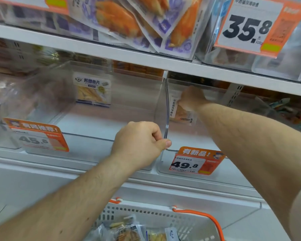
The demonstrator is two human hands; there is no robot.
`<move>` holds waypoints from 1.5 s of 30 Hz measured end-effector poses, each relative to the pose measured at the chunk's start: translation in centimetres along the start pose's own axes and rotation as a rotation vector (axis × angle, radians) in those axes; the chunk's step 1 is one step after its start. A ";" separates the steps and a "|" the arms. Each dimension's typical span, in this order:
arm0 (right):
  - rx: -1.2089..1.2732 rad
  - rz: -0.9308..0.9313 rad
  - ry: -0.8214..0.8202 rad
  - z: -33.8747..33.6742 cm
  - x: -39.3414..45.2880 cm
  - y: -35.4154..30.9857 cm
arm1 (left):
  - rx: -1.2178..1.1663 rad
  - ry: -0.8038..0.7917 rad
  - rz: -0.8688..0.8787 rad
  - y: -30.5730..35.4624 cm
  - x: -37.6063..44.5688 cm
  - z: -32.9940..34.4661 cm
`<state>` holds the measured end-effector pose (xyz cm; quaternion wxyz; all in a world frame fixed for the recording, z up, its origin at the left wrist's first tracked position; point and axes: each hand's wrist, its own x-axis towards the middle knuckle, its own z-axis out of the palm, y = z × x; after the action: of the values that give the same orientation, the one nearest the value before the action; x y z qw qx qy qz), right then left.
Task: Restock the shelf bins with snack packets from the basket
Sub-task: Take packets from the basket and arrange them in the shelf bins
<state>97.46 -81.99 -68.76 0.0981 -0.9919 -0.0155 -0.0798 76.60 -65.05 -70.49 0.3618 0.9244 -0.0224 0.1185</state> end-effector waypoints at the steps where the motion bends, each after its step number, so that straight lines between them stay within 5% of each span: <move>1: 0.026 0.003 0.014 0.0 0.1 0.1 | 0.006 0.002 0.000 0.0 -0.1 0.0; 17: -0.009 -0.035 0.069 -2.6 -3.6 0.1 | 0.022 0.011 0.012 -0.1 -0.3 0.2; 24: 0.166 -0.151 0.111 -6.6 -11.9 -1.8 | -0.035 -0.060 0.020 0.5 -1.5 -0.9; 30: 0.341 -0.267 0.271 -8.9 -20.7 -4.3 | 0.053 0.054 0.200 1.2 -4.4 -3.3; 34: 0.419 -0.291 0.230 -6.3 -25.1 -4.8 | 0.292 -0.281 0.151 0.2 -7.4 -3.7; 38: 0.335 -0.239 -0.050 0.9 -26.6 -4.0 | 0.378 -0.605 0.031 -2.4 -9.8 -1.4; 45: 0.072 0.001 -0.468 12.8 -28.0 1.7 | 0.357 -0.872 0.012 -4.0 -10.2 0.4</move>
<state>71.87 -81.59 -86.03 0.1270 -0.9792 -0.0401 0.1528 67.24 -62.84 -75.80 0.1532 0.9356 -0.1569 -0.2765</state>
